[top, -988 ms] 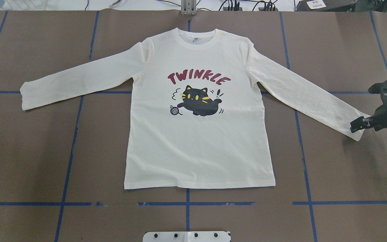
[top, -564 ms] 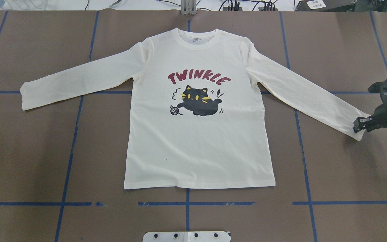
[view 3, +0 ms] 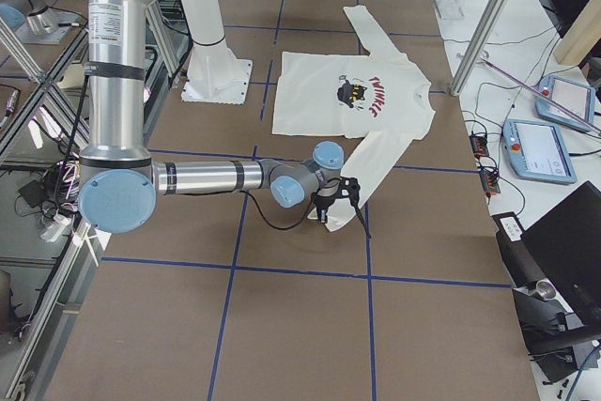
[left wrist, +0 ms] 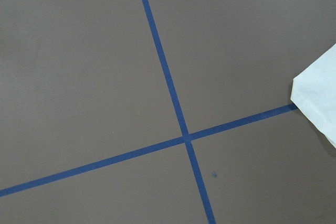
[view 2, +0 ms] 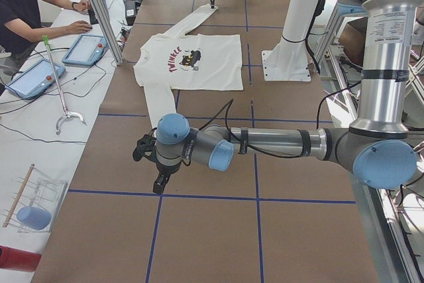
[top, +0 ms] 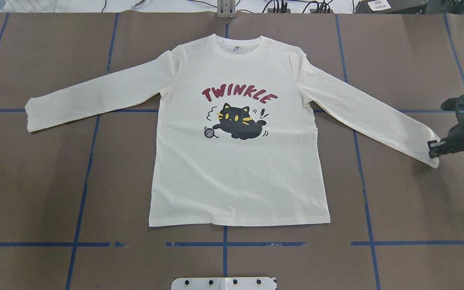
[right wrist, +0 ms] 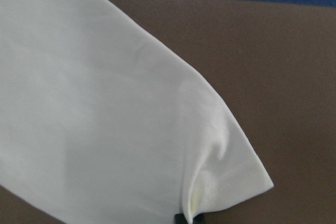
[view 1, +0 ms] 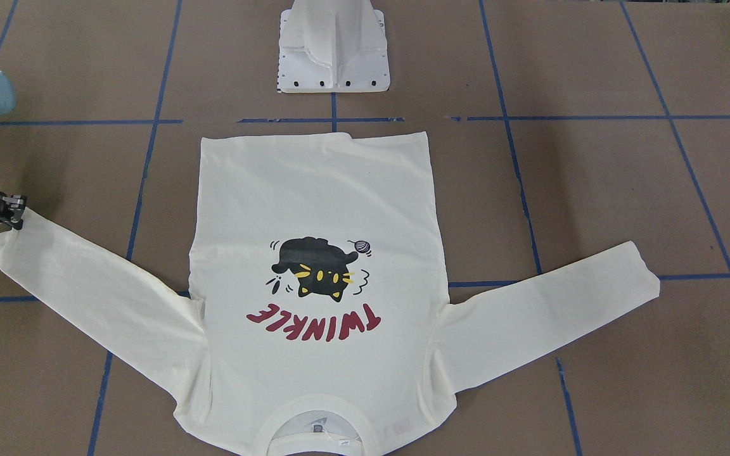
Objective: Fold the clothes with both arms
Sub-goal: 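Lower the right gripper onto the sleeve cuff nearest it and grasp, then carry the grasped sleeve with the right gripper across the shirt toward the collar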
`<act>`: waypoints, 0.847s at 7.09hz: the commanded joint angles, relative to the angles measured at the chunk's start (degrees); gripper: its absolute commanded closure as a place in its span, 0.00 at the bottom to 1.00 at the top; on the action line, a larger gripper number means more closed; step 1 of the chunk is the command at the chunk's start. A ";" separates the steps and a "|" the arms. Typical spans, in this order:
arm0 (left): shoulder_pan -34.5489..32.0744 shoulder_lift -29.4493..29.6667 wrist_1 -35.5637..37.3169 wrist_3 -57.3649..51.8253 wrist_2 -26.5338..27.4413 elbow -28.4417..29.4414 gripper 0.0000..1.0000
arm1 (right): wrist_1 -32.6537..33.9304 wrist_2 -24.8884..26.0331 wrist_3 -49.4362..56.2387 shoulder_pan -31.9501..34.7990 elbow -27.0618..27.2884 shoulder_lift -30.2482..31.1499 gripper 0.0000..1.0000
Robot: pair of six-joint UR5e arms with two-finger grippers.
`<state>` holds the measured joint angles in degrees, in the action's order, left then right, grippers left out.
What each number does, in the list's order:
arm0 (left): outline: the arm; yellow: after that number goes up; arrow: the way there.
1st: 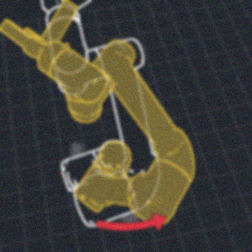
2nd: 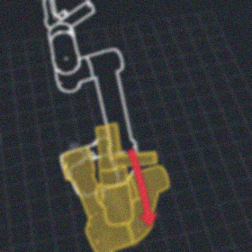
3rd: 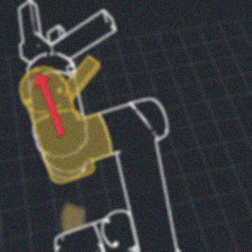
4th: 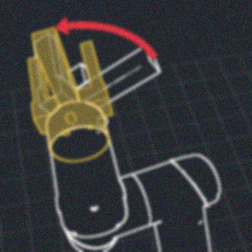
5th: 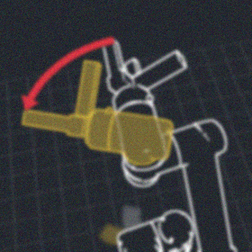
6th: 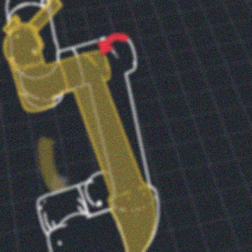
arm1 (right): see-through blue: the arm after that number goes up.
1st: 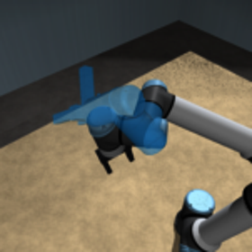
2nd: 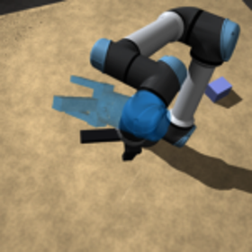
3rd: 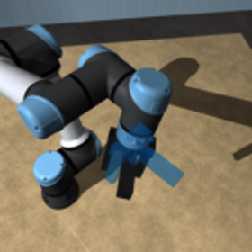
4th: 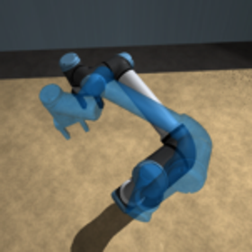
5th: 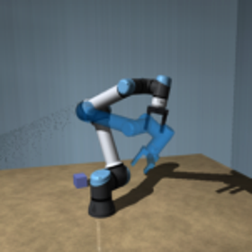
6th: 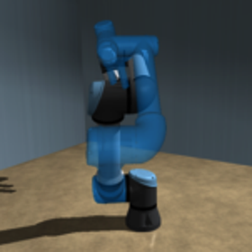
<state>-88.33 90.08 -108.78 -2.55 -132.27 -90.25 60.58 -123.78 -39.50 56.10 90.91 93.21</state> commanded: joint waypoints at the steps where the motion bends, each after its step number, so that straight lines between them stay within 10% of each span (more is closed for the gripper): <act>1: 0.08 0.09 -0.03 0.09 0.00 -0.19 0.00 | -4.04 -0.32 -0.23 1.54 0.49 0.04 1.00; 6: 0.00 2.03 0.14 0.53 0.00 0.16 0.00 | 2.23 -3.75 -9.77 2.26 1.47 -18.45 1.00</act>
<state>-88.28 91.71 -108.67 -2.12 -132.28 -90.23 59.22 -126.97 -44.47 58.51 93.12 81.55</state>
